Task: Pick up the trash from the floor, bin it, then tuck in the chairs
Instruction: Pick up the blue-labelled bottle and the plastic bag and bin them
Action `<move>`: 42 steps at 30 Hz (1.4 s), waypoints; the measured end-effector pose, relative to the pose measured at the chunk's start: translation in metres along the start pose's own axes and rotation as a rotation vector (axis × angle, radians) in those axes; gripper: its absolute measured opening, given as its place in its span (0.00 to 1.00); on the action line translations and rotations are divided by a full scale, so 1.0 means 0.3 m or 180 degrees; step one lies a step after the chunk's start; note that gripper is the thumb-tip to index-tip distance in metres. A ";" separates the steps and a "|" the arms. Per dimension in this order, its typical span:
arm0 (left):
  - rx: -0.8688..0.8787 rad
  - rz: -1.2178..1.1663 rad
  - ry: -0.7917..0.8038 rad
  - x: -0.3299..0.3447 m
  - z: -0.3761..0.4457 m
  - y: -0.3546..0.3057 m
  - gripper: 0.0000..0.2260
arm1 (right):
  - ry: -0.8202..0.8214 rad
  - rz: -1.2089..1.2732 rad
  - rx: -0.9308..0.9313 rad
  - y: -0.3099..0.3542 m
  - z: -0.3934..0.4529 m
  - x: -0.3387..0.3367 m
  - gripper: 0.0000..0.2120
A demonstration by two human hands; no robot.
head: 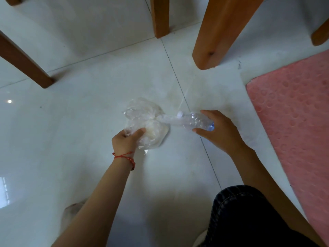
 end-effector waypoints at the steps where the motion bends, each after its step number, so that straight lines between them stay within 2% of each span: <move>1: -0.0005 -0.0079 -0.0049 -0.013 0.001 -0.008 0.07 | 0.0054 -0.0068 0.0037 0.005 0.002 0.006 0.31; 7: -0.0031 -0.0580 -0.0395 -0.107 0.039 -0.026 0.08 | 0.0348 -0.0172 0.0317 0.023 0.013 0.026 0.36; 13: -0.0022 -0.0736 -0.0362 -0.117 0.050 -0.045 0.07 | 0.0424 0.0779 0.0699 0.046 0.023 0.010 0.32; 20: -0.0091 -0.0714 -0.0279 -0.130 -0.031 -0.158 0.10 | 0.0524 0.2350 0.1269 0.116 -0.052 -0.093 0.14; 23: -0.0082 -0.0718 -0.0202 -0.155 -0.089 -0.244 0.13 | 0.0617 0.2691 0.1306 0.177 -0.114 -0.165 0.14; 26: -0.0039 -0.0676 -0.0105 -0.185 -0.146 -0.337 0.19 | 0.0594 0.2844 0.1365 0.234 -0.187 -0.235 0.17; 28: -0.0060 -0.0696 -0.0111 -0.209 -0.184 -0.398 0.20 | 0.0584 0.2900 0.1421 0.273 -0.244 -0.278 0.20; 34: -0.0185 -0.0731 -0.0144 -0.323 -0.319 -0.621 0.16 | 0.0570 0.2876 0.1541 0.410 -0.448 -0.420 0.25; 42: -0.0276 -0.0654 -0.0266 -0.531 -0.509 -0.984 0.14 | 0.0565 0.2972 0.1526 0.647 -0.727 -0.671 0.22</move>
Point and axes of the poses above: each hand's wrist, its own z-axis towards the middle knuckle, its own x-axis out of the palm, y = z × x, the point moved 2 cm from there along z, towards the middle knuckle, and after that the axes turned 14 degrees about x, right-handed, at the moved point
